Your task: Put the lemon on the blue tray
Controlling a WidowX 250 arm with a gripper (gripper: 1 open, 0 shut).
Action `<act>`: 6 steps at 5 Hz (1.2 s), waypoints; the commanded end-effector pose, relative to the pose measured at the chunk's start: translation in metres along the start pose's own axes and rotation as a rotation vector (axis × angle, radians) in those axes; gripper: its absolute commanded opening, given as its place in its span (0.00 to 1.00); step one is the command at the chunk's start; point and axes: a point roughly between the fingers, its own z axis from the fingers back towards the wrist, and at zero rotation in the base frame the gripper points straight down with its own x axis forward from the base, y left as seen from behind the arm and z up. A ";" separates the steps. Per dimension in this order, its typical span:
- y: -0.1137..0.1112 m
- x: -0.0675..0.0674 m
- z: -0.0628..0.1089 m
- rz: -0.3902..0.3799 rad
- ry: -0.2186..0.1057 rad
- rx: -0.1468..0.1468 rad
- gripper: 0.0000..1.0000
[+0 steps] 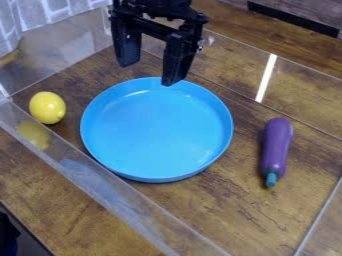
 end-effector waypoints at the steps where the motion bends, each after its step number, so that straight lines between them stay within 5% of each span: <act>1: 0.002 -0.001 -0.005 -0.027 0.014 0.000 1.00; 6: 0.034 -0.016 -0.029 -0.240 0.067 0.016 1.00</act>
